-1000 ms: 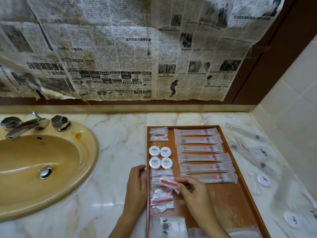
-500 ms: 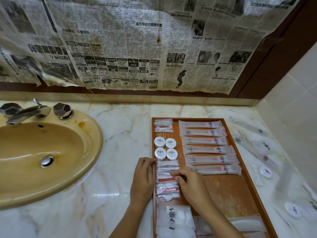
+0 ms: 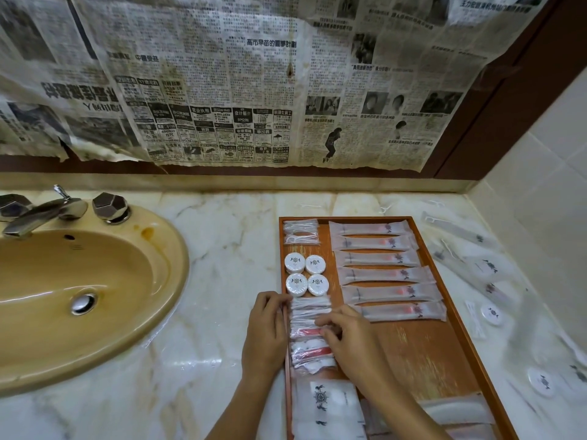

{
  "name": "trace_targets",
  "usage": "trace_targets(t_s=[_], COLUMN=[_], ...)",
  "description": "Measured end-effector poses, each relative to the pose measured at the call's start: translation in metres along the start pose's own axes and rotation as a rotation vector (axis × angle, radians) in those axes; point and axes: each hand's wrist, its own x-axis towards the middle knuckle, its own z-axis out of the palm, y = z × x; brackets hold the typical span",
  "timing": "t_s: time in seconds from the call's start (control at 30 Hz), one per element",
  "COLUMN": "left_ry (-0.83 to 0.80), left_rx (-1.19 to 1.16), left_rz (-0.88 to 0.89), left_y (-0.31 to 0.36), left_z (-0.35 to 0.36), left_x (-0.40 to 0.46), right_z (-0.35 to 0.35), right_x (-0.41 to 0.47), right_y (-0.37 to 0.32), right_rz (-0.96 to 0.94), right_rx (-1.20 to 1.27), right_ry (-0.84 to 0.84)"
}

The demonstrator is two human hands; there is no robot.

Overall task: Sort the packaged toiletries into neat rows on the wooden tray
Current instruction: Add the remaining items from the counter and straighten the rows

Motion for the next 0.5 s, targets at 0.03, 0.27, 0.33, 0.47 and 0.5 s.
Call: trace_targets(t_s=[0.03, 0.27, 0.33, 0.47, 0.5], left_ry=[-0.001, 0.007, 0.013, 0.025, 0.022], left_rx=[-0.001, -0.015, -0.030, -0.097, -0.108], left_rz=[-0.003, -0.022, -0.023, -0.011, -0.016], left_y=[0.000, 0.001, 0.003, 0.009, 0.010], left_z=[0.000, -0.002, -0.003, -0.007, -0.007], left_x=[0.000, 0.000, 0.000, -0.001, -0.001], right_z=[0.001, -0.004, -0.010, -0.028, -0.034], right_x=[0.000, -0.001, -0.004, -0.012, -0.015], right_y=[0.001, -0.001, -0.002, 0.002, 0.005], right_rz=[-0.002, -0.001, 0.005, 0.018, 0.024], right_rx=[-0.027, 0.011, 0.030, 0.063, 0.070], right_ry=[-0.013, 0.036, 0.058, 0.093, 0.107])
